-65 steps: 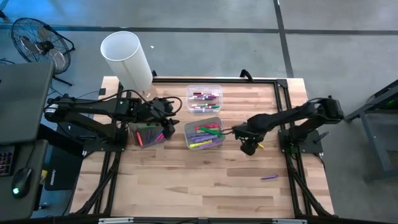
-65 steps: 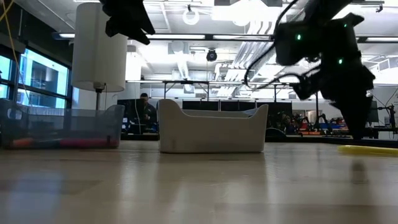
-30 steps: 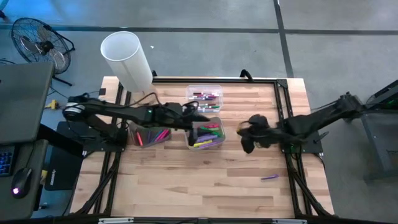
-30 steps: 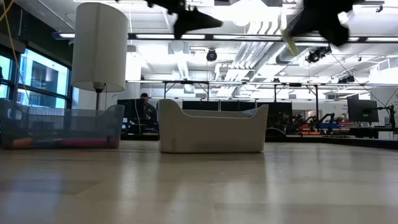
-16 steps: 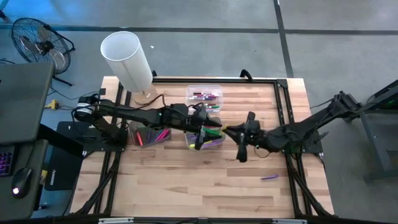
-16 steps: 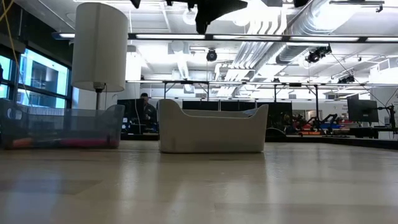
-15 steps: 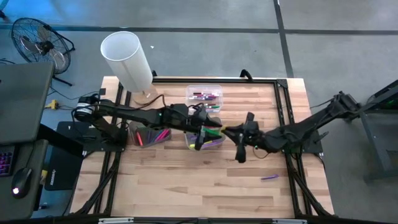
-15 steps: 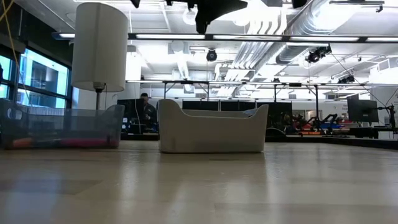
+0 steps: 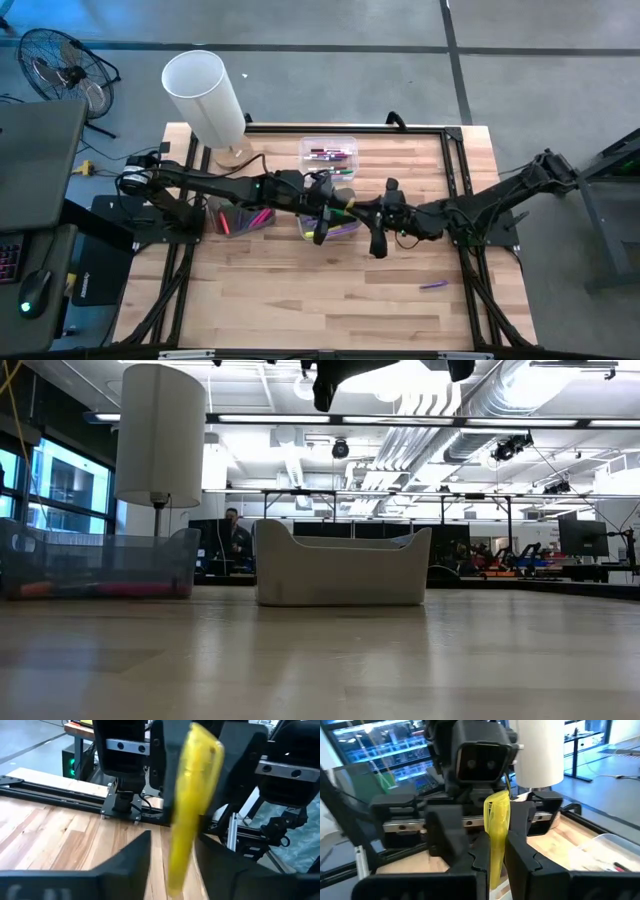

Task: Pick & Place Markers
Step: Put the yellow pen into the black bin

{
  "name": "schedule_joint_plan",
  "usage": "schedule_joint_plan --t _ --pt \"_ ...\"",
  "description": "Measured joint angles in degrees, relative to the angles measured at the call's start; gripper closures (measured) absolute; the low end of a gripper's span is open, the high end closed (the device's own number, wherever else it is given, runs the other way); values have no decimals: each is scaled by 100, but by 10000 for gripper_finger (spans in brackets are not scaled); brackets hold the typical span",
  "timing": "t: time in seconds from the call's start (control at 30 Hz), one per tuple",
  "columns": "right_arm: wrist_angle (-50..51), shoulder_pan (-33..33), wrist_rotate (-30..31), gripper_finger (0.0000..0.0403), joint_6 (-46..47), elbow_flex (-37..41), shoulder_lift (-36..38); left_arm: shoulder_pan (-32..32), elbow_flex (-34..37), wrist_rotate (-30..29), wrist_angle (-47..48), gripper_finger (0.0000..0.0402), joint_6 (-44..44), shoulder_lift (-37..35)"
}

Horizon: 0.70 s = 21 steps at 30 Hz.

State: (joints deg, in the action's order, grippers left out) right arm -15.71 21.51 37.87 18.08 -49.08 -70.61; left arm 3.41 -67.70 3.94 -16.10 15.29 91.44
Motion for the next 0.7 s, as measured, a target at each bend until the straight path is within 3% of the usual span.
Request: schedule_joint_plan --t 0.23,0.47,0.7 --pt "6 -135 -253 374 166 -2 0 -7 0 402 -2 375 22 0" --pt "71 -165 -337 368 248 -4 2 -5 0 418 46 361 297 0" --pt "232 -170 -290 298 243 -4 45 -81 -2 455 417 374 334 -10"
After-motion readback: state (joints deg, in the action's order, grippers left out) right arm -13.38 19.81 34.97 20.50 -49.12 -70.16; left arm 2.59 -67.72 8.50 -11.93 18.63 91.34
